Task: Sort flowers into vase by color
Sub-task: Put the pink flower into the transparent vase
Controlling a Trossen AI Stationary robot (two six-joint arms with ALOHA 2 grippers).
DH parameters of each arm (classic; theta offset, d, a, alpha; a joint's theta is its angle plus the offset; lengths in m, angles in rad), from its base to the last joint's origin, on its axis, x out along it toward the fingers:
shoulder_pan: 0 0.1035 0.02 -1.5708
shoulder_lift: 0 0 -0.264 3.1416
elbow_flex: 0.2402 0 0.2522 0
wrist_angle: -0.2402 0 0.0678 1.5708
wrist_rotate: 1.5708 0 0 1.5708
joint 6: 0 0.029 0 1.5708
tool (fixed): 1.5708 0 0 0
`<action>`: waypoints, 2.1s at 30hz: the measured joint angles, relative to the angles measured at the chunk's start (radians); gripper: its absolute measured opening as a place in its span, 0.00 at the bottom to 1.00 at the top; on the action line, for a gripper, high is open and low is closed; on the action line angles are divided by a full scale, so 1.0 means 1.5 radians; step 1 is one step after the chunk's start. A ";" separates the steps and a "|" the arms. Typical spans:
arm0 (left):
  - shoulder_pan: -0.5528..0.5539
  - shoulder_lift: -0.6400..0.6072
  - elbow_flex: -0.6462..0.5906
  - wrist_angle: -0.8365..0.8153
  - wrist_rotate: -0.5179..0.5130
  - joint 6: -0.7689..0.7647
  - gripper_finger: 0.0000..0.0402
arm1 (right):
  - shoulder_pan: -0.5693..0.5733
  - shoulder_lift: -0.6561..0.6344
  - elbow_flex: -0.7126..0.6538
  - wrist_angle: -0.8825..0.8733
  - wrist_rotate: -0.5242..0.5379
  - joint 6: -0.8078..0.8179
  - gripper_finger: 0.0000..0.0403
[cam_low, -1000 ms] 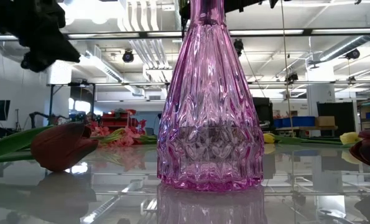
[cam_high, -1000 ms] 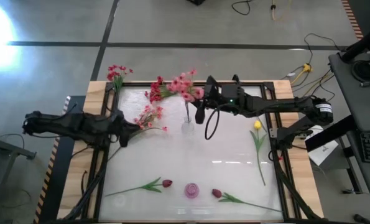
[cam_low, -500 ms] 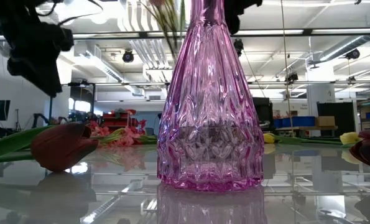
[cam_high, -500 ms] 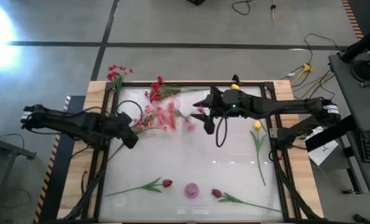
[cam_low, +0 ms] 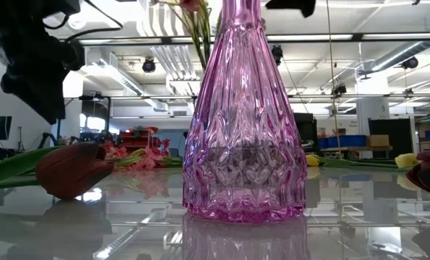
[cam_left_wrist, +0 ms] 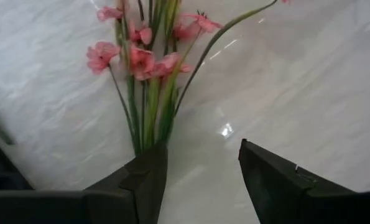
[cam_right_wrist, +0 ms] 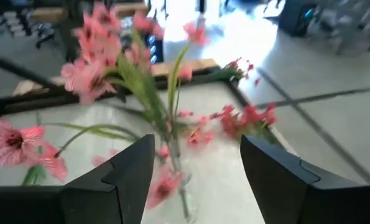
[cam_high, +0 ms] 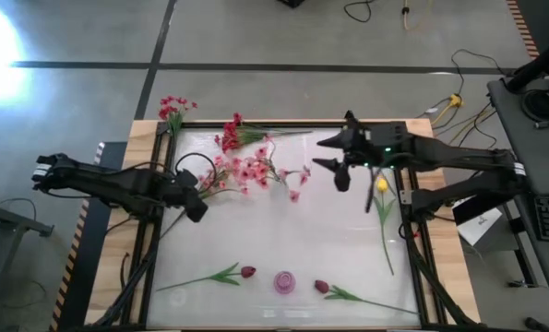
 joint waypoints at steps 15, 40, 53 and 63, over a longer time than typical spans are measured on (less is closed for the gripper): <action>0.158 0.167 -0.072 0.155 0.076 0.021 0.47 | 0.000 -0.062 0.000 -0.008 0.026 -0.087 0.57; 0.200 0.102 -0.069 0.161 -0.048 0.082 0.00 | 0.013 -0.089 0.000 -0.023 -0.014 0.100 0.57; 0.200 -0.148 0.123 0.176 -0.155 0.276 0.00 | 0.018 -0.041 0.001 0.009 -0.014 0.132 0.57; 0.199 -0.117 0.318 0.361 -0.148 0.512 0.00 | 0.018 0.018 0.001 0.113 -0.014 0.128 0.57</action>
